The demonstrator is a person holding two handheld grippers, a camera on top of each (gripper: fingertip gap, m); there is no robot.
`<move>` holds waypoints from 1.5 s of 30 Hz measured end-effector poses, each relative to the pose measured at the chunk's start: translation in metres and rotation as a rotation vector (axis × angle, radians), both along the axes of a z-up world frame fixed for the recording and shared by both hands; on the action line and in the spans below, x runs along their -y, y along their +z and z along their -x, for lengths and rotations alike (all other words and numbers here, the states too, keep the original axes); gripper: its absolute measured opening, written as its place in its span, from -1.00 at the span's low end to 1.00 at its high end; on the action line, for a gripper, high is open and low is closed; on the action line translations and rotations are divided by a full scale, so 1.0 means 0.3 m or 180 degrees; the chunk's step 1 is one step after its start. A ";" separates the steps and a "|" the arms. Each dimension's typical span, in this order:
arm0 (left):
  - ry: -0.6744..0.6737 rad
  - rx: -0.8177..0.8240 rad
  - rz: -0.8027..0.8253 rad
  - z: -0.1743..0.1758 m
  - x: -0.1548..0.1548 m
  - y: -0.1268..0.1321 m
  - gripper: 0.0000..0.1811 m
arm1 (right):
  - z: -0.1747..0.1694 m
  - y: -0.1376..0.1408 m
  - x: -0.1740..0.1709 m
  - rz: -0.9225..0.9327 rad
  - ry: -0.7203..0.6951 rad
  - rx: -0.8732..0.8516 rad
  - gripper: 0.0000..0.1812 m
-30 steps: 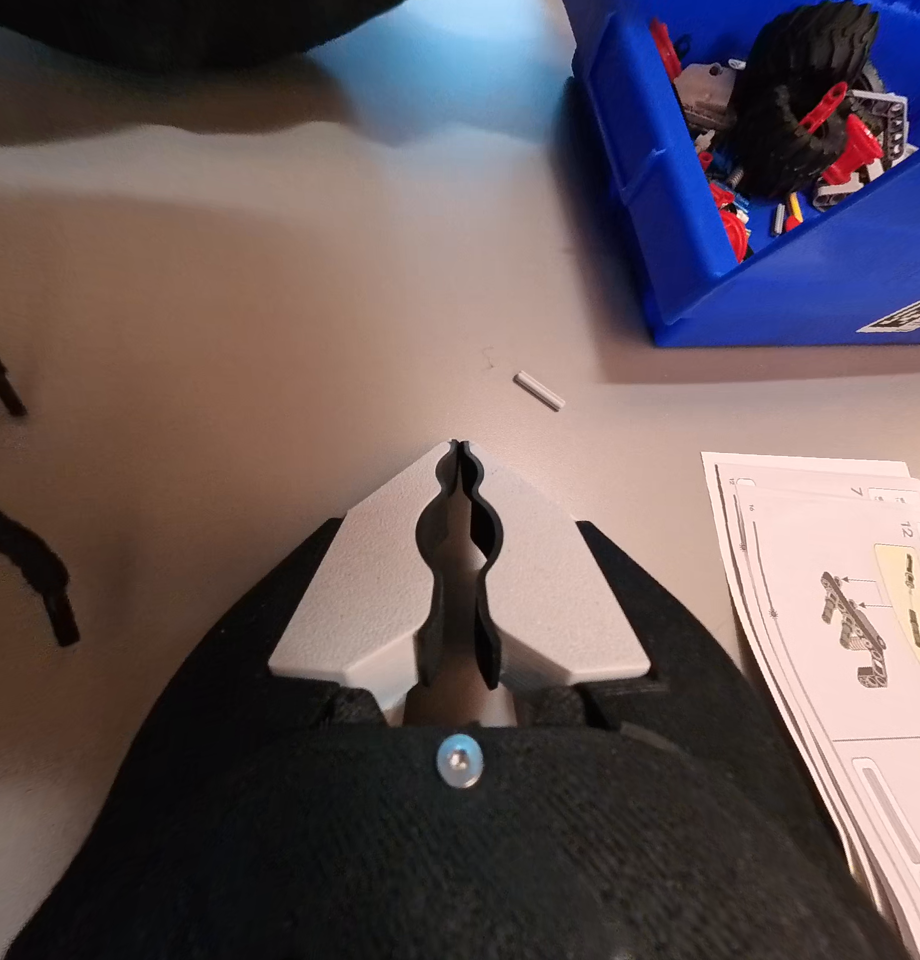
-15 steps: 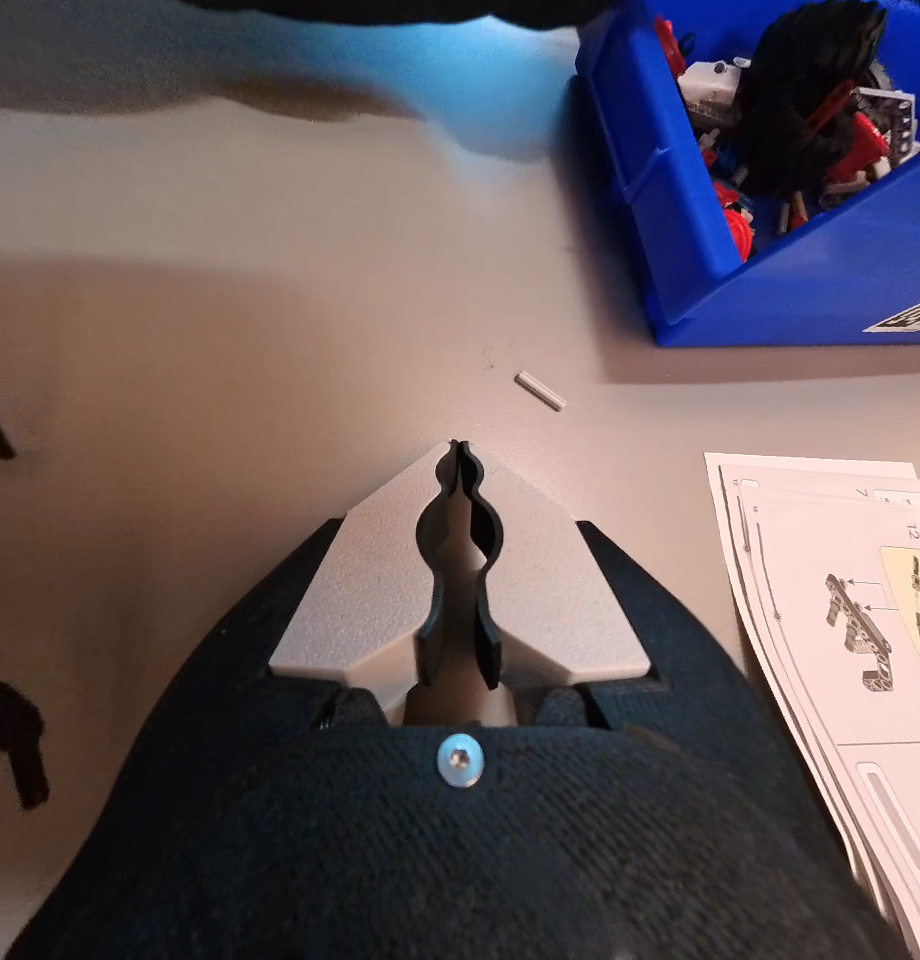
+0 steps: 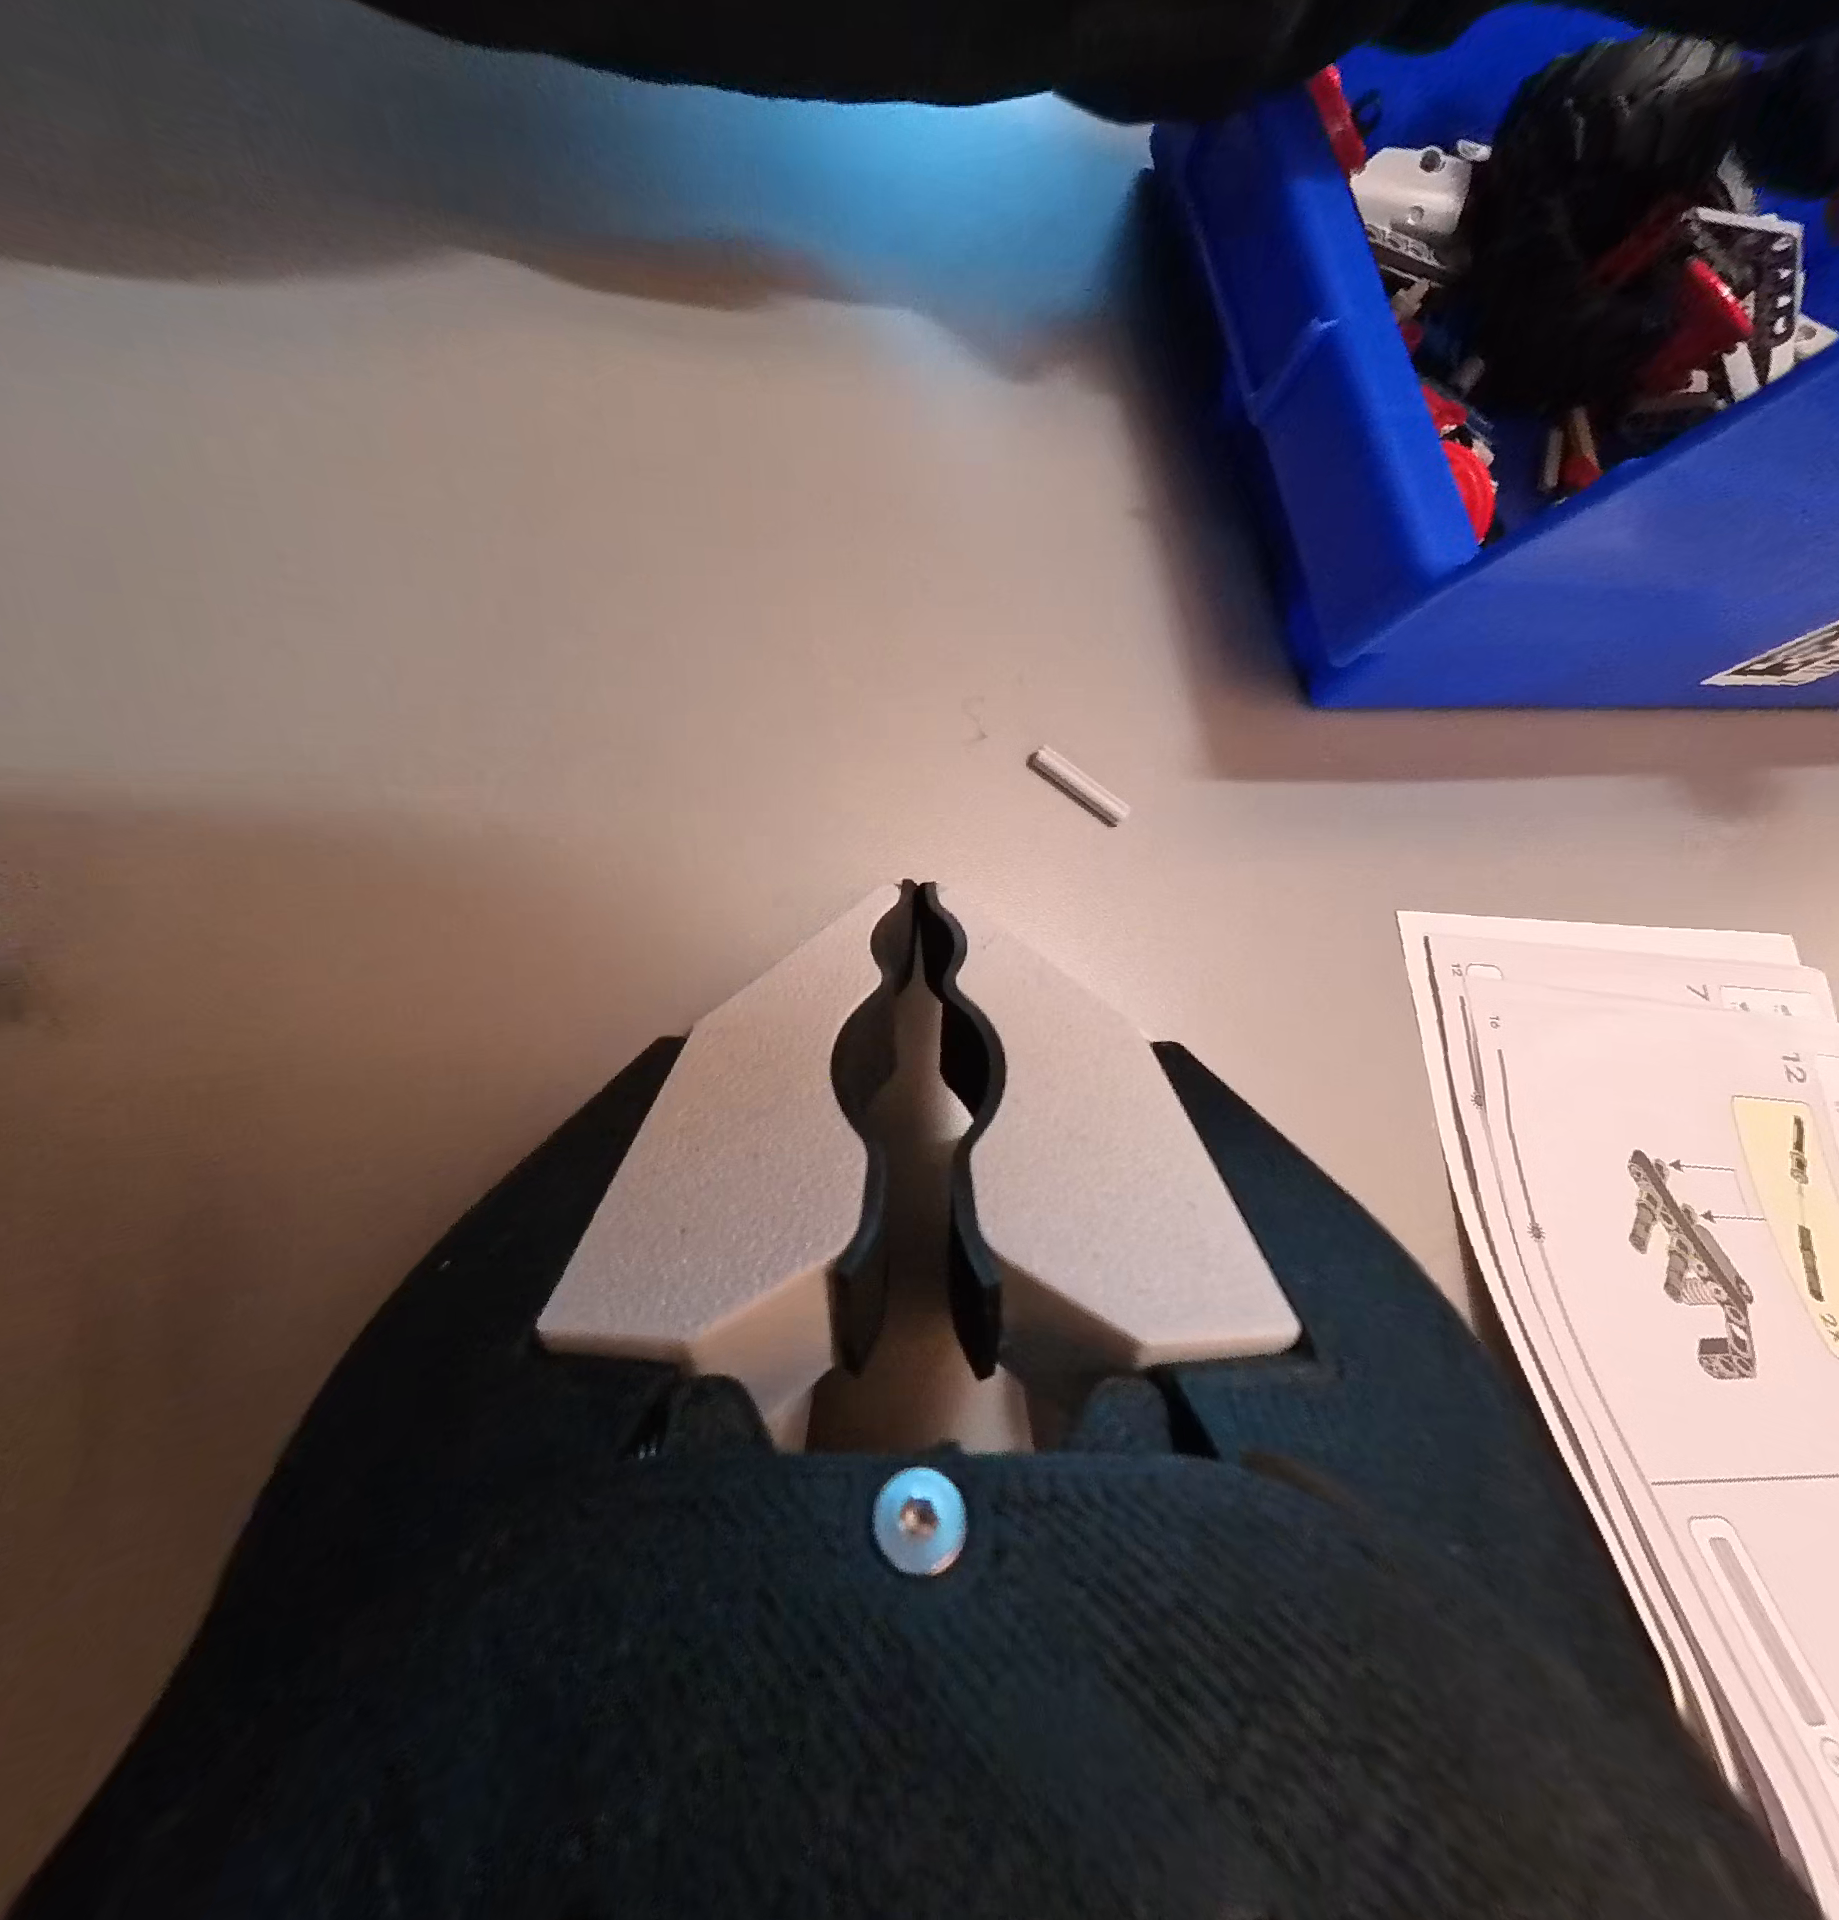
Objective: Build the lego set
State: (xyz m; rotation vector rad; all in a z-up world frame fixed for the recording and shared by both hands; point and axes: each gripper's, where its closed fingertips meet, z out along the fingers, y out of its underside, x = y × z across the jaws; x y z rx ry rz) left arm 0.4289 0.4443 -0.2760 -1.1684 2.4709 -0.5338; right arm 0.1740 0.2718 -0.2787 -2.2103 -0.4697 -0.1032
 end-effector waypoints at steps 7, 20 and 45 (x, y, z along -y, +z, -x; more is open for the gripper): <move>0.0292 0.0181 0.0142 0.018 -0.021 0.052 -0.92 | 0.000 0.002 0.000 -0.0028 0.0000 0.0059 -1.00; -0.0828 0.1119 0.1695 0.459 0.254 0.453 -0.92 | 0.002 0.012 0.003 -0.0200 0.0016 0.0432 -1.00; -0.2070 -0.0059 0.3506 0.801 0.932 0.446 -0.92 | -0.110 0.426 0.293 -0.1882 -0.0522 0.3246 -0.85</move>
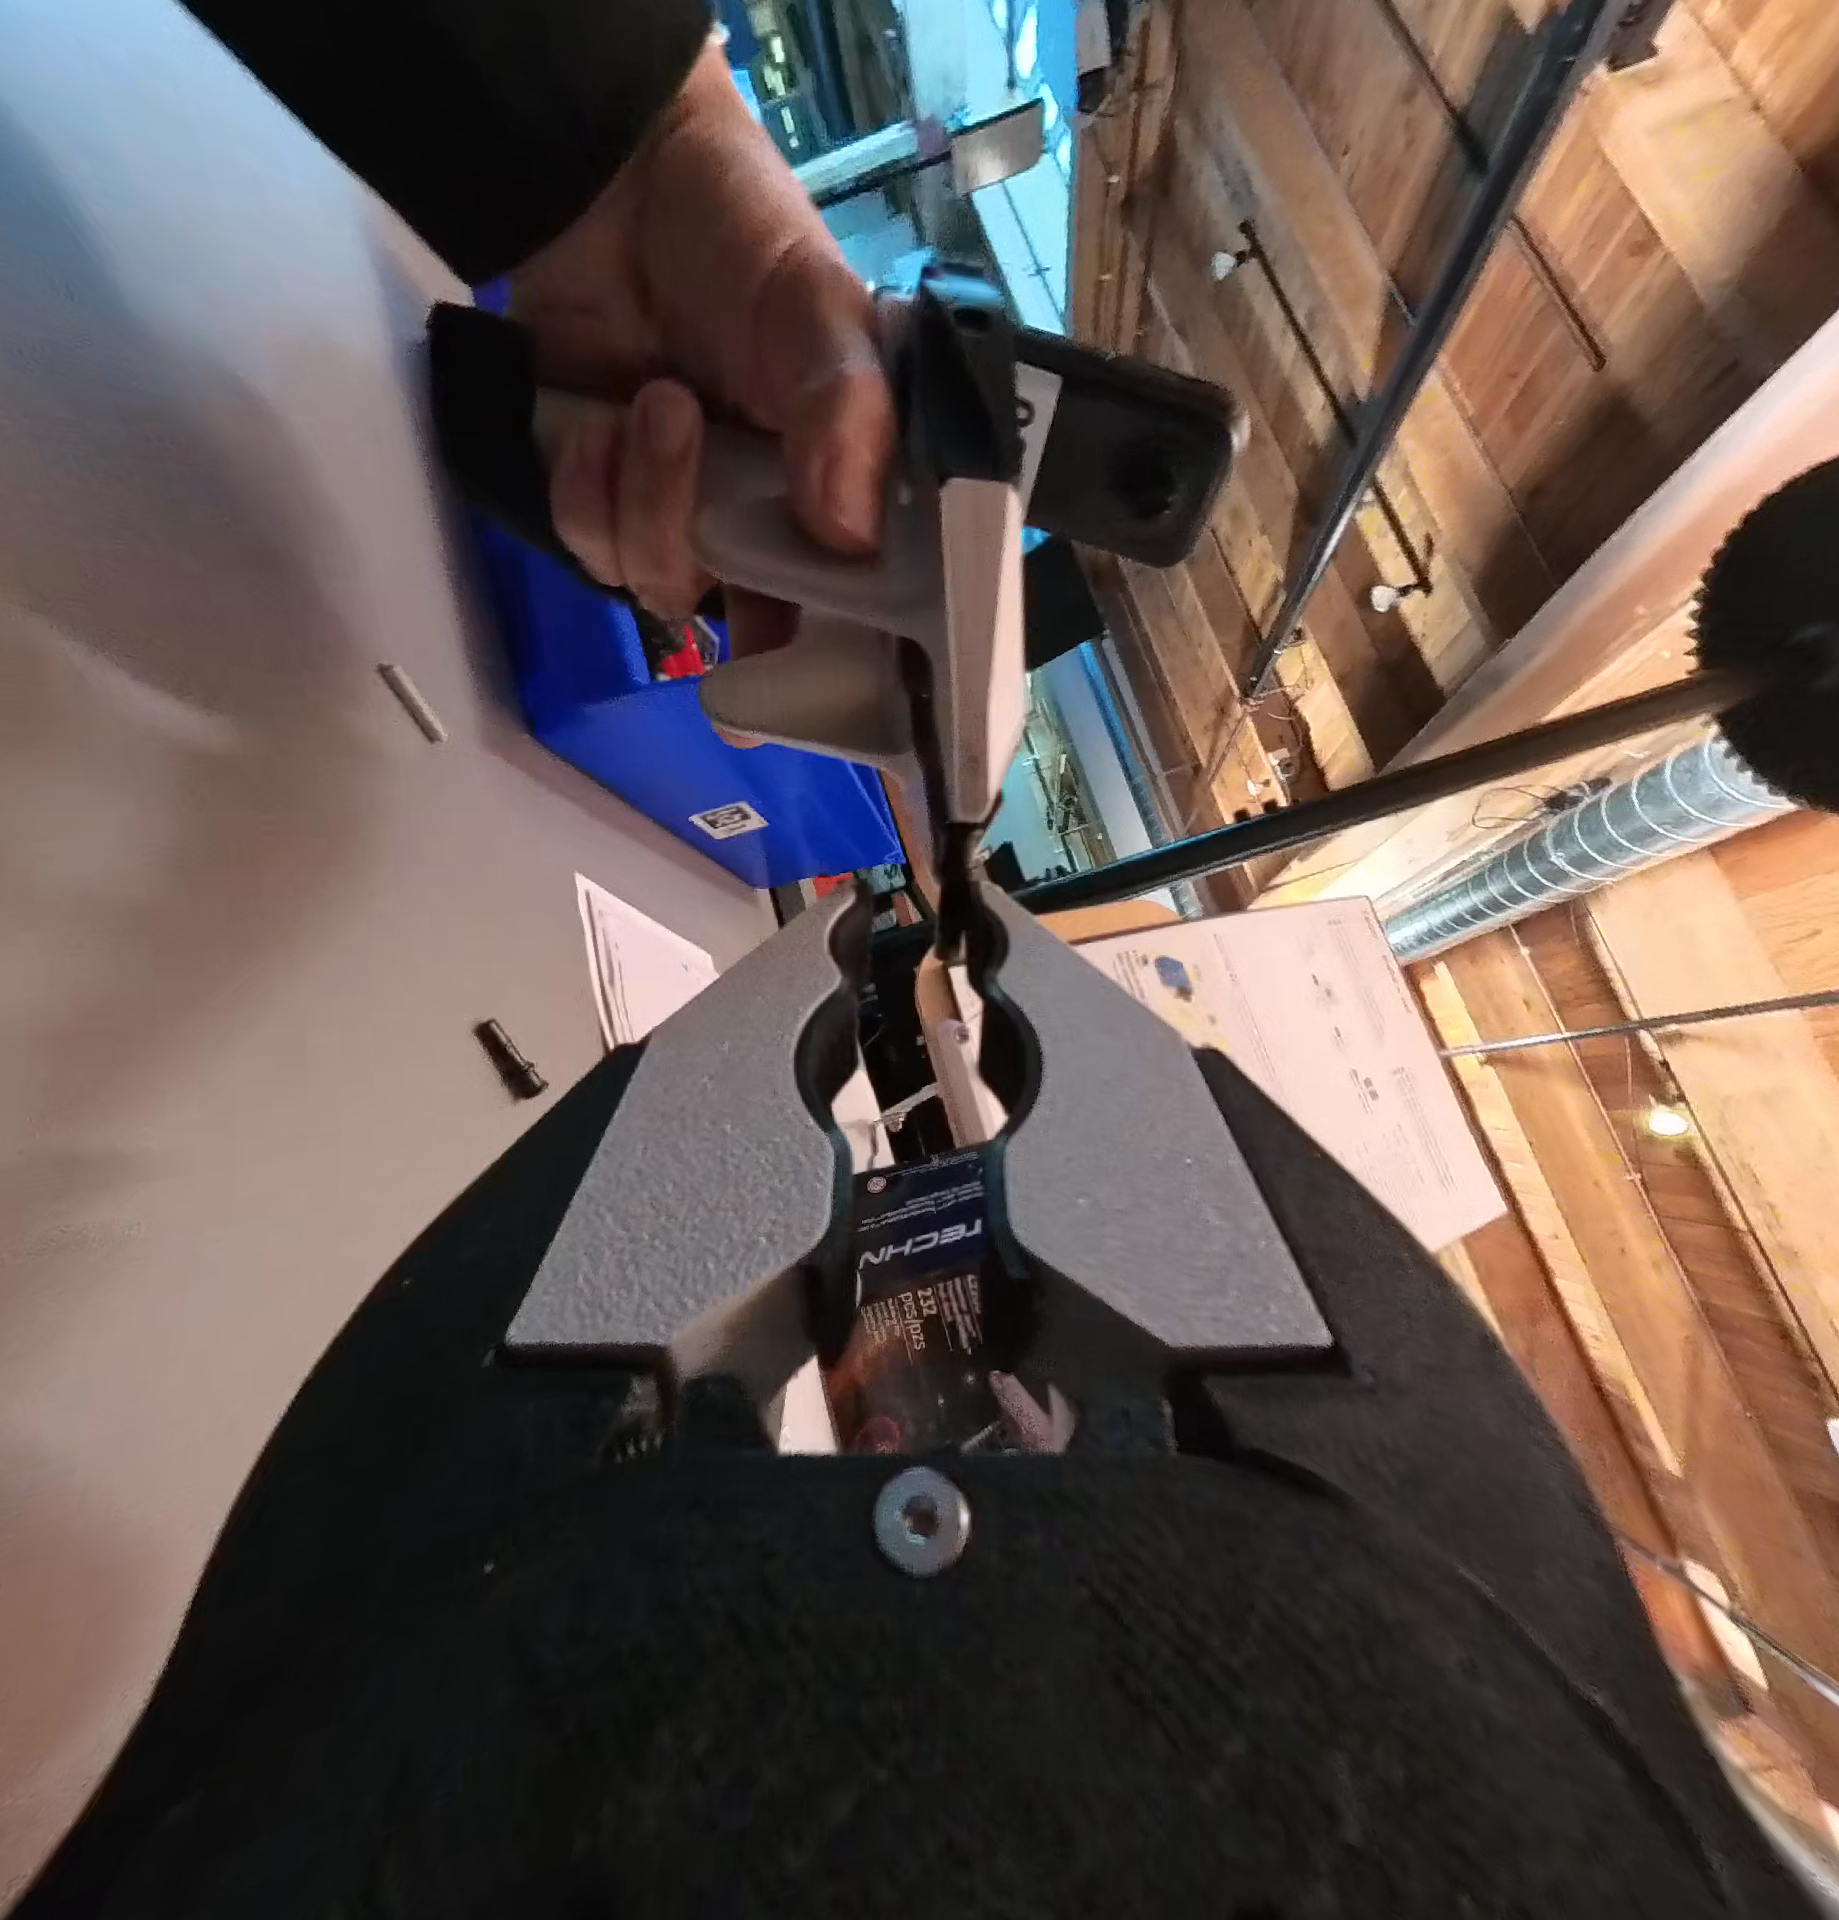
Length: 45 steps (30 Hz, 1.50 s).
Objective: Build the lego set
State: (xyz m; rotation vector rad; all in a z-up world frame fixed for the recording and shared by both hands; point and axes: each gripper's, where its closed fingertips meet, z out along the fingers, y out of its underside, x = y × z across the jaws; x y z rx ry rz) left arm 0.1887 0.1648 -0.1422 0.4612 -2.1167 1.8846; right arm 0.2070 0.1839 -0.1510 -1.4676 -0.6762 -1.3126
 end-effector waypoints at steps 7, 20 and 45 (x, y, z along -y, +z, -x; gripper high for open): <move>0.0421 0.0345 -0.0342 -0.028 0.040 0.005 -0.87 | -0.013 0.019 0.059 -0.0438 0.0293 -0.1229 -0.99; 0.1637 0.0989 -0.1813 -0.150 -0.063 -0.123 -0.87 | -0.136 -0.007 0.131 -0.0834 0.0257 -0.2751 -0.99; 0.1708 0.1760 0.0732 -0.113 -0.034 0.085 -0.98 | -0.162 0.000 0.157 -0.1009 0.0138 -0.2674 -0.99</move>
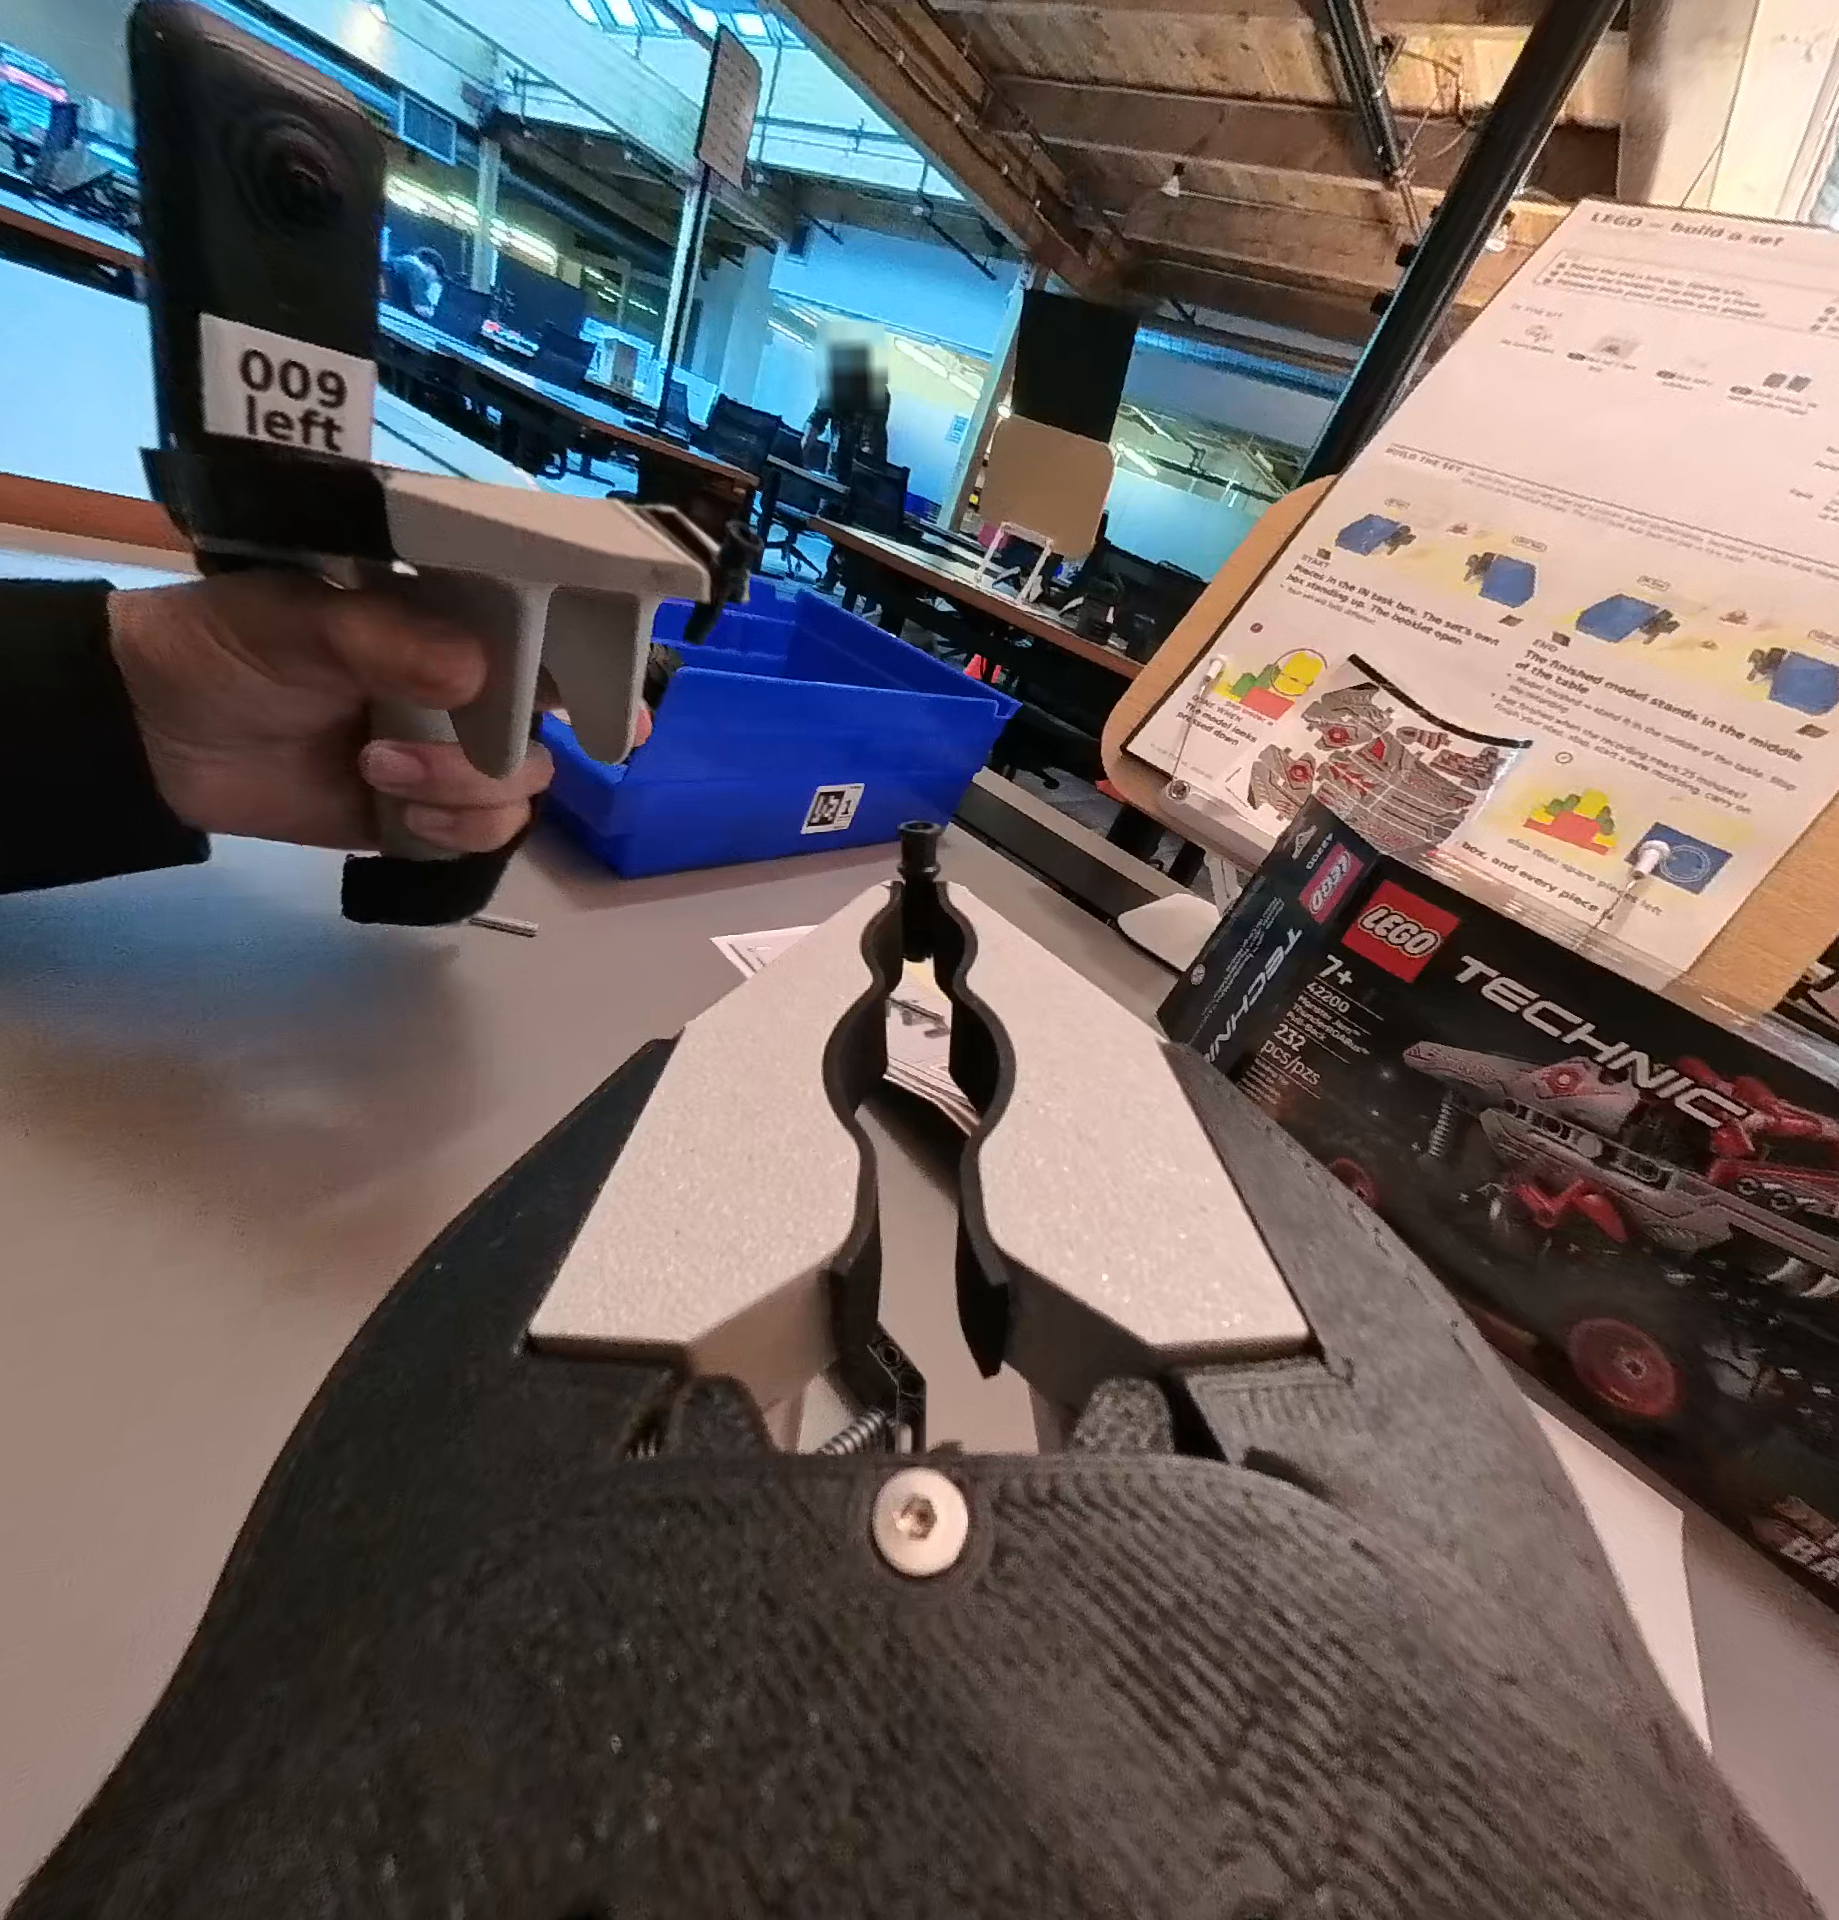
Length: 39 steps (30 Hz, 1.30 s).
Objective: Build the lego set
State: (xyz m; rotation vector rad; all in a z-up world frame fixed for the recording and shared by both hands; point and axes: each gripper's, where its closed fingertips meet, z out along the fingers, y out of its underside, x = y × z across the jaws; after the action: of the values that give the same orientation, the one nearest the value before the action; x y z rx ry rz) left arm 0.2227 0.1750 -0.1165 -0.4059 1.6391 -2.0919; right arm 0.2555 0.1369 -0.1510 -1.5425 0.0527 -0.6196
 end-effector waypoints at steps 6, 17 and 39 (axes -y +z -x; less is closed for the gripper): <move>0.0068 -0.0297 -0.0022 -0.027 -0.001 -0.011 -0.98 | 0.013 -0.015 -0.013 0.0074 0.0095 -0.0042 -0.99; 0.1797 -0.2795 -0.2024 -0.072 -0.124 -0.534 -0.98 | 0.108 -0.025 -0.048 -0.0564 0.1529 -0.2165 -0.99; 0.1641 0.0477 -0.3168 0.065 0.073 -0.259 -0.53 | 0.246 -0.098 -0.090 -0.0009 0.2168 -0.2526 -0.99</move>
State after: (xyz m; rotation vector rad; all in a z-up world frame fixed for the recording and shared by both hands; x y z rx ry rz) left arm 0.2031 0.1532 -0.1941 -0.2665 1.9639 -0.7679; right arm 0.1817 0.1641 -0.1804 -1.5915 0.1200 0.5427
